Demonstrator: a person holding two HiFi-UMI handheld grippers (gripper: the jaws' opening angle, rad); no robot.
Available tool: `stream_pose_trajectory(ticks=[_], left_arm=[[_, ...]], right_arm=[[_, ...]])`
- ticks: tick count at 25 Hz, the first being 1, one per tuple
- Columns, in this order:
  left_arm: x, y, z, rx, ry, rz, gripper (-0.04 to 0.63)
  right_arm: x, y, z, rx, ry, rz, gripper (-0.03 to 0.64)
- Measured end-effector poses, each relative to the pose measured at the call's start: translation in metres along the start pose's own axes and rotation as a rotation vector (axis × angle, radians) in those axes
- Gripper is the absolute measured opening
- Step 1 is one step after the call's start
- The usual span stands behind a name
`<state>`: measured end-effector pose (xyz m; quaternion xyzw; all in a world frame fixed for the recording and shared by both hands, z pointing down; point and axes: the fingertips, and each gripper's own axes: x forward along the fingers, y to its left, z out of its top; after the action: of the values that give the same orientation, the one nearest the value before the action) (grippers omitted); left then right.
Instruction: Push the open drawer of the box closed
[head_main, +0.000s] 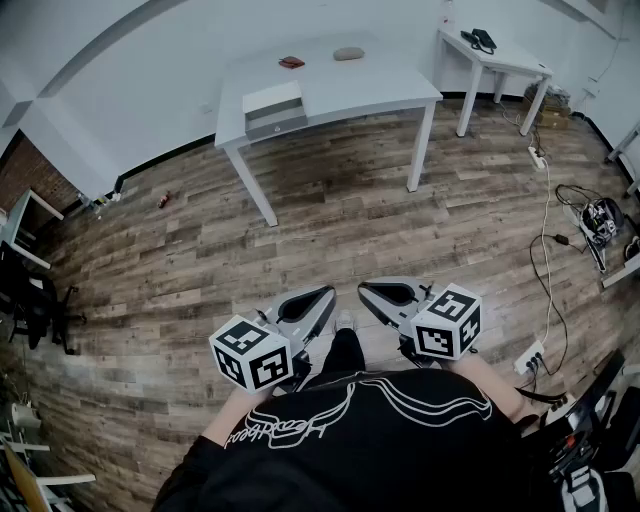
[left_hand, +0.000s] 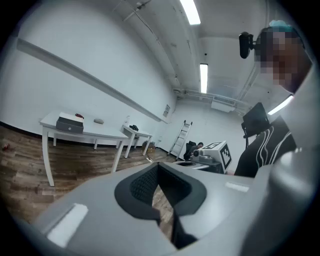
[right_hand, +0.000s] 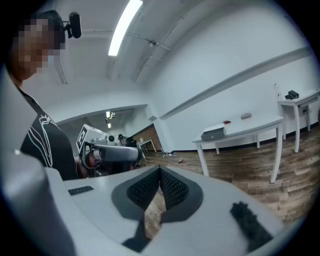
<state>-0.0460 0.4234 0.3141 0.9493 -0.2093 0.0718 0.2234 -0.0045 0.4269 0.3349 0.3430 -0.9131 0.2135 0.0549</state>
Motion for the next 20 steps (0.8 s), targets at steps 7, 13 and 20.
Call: stream_pose_trajectory(ticks=[7, 13, 20], left_arm=[[0.067, 0.121, 0.051, 0.023, 0.035, -0.001, 0.006], [0.111, 0.239, 0.122, 0.018, 0.015, 0.035, 0.006], [0.140, 0.304, 0.161, 0.014, -0.005, 0.043, 0.006]], right_arm=[[0.088, -0.112, 0.044, 0.034, 0.009, -0.015, 0.008], [0.166, -0.205, 0.110, 0.017, 0.010, -0.026, 0.008], [0.208, -0.257, 0.160, -0.022, -0.036, -0.026, 0.008]])
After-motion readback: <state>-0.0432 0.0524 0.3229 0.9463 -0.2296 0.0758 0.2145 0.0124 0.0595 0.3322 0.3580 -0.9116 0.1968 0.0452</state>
